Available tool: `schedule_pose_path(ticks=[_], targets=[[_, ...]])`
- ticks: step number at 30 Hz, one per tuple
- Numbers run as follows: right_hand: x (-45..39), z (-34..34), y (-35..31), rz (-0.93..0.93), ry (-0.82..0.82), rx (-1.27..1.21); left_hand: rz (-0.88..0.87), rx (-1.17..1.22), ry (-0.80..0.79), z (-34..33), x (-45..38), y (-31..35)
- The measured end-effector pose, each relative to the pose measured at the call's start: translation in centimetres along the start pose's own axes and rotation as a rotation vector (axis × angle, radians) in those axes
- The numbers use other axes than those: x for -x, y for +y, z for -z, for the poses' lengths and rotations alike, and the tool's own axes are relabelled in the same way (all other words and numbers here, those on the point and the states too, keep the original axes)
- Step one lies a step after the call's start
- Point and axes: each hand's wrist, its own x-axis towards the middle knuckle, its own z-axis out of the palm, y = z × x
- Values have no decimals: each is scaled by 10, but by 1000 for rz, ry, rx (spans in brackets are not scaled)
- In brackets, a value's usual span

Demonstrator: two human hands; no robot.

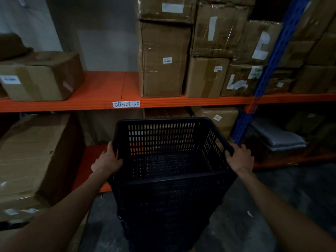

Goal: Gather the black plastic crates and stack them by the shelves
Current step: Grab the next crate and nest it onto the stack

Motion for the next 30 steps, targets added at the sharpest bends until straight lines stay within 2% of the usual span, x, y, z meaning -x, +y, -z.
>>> schedule_pose_path(ticks=[4, 8, 15, 20, 23, 30], targets=[[10, 4, -30, 89, -17, -8, -37, 145, -89, -1, -7, -6], [28, 2, -85, 236, -43, -106, -63, 336, -84, -1, -11, -11], [90, -11, -235, 563, -251, -422, 17, 435, -73, 35, -16, -87], [155, -34, -351, 764, -354, -546, 90, 492, -51, 58, -12, -189], [209, -63, -424, 871, -438, -549, 139, 625, -50, 72, 0, -273], [348, -162, -542, 982, -716, -415, 430, 821, -101, 63, 55, -456]])
